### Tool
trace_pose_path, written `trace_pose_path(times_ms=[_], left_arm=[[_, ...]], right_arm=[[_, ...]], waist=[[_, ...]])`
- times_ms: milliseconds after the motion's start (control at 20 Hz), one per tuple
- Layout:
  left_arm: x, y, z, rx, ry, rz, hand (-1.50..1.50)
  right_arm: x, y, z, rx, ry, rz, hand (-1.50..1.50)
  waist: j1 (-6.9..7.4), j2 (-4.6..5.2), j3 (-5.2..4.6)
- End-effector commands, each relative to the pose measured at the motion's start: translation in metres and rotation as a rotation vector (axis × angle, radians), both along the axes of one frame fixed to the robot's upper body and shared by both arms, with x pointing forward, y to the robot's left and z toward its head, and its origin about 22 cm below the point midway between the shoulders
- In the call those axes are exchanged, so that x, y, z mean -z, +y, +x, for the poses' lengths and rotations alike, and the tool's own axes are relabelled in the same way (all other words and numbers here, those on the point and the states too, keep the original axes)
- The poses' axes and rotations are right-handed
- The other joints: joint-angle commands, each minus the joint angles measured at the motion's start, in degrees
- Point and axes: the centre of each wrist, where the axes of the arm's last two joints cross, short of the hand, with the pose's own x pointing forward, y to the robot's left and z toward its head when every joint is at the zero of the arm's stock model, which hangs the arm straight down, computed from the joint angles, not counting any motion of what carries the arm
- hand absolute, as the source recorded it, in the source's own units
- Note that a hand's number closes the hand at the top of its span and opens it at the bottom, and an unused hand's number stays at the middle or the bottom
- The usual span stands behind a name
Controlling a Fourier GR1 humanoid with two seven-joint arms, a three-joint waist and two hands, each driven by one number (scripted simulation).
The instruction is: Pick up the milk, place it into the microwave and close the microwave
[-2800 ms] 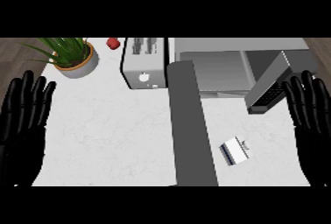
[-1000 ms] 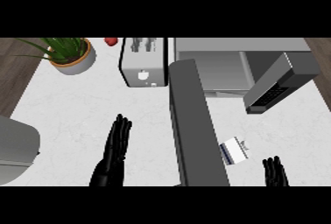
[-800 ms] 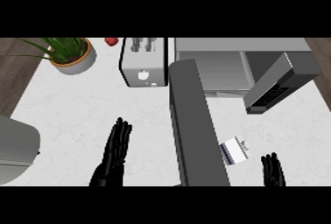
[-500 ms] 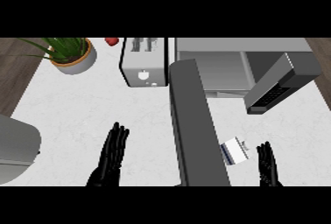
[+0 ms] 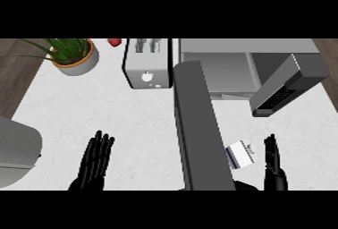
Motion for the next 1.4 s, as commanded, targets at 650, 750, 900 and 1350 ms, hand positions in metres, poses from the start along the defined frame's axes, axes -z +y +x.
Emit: trace_pose_path(times_ms=[650, 750, 900, 1350], left_arm=[[0.001, 0.041, -0.009, -0.004, 0.017, 0.003, -1.5], [-0.013, 0.051, -0.008, -0.005, 0.003, 0.007, -1.5], [0.009, 0.035, 0.004, -0.001, 0.002, 0.011, -1.5], [0.01, 0.055, -0.009, 0.001, -0.016, -0.01, -1.5]], right_arm=[[0.055, -0.02, 0.022, 0.121, 0.001, -0.107, 1.5], [0.053, -0.016, 0.035, 0.117, 0.037, -0.115, 1.5], [0.049, -0.053, 0.053, 0.049, 0.033, -0.125, 1.5], [0.03, -0.056, 0.093, -0.133, -0.023, -0.133, 1.5]], waist=[[0.15, 0.07, 0.04], [0.21, 0.06, 0.04], [0.52, 0.25, 0.1], [0.92, 0.35, 0.12]])
